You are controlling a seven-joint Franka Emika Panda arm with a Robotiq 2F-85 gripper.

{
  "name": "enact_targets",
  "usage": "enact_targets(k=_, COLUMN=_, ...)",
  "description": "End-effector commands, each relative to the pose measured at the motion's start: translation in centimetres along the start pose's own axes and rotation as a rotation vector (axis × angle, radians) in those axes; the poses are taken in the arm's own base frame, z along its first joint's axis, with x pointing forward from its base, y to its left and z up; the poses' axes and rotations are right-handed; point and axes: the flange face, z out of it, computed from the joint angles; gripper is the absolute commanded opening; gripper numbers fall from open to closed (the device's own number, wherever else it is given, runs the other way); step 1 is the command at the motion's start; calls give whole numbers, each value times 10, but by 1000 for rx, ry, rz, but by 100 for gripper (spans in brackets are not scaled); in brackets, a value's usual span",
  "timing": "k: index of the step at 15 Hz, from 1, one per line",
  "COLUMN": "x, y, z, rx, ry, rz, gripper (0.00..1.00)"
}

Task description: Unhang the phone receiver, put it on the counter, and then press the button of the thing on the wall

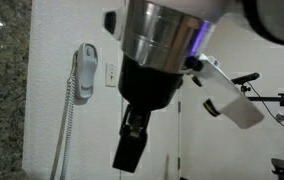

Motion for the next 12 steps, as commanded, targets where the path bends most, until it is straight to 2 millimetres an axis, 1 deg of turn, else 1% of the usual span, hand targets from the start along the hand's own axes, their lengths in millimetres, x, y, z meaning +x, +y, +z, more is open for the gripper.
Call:
enact_targets(k=1, x=-55, y=13, z=-11, rx=-1, ry=-19, rz=72, gripper=100)
enact_targets(k=5, x=-99, y=19, z=-19, rx=-24, ry=-52, rz=143, gripper=100)
enact_targets(k=7, x=-112, y=18, z=-24, rx=-35, ry=-36, rz=174, gripper=100)
enact_targets(k=8, x=-98, y=14, z=-21, rx=-49, ry=-54, rz=144, gripper=100)
enact_targets(k=9, x=-104, y=13, z=-23, rx=-51, ry=-52, rz=153, gripper=100)
enact_targets(k=11, x=-110, y=13, z=-24, rx=-50, ry=-51, rz=160, gripper=100)
enact_targets(k=12, x=-102, y=11, z=-27, rx=-47, ry=-57, rz=115, gripper=100)
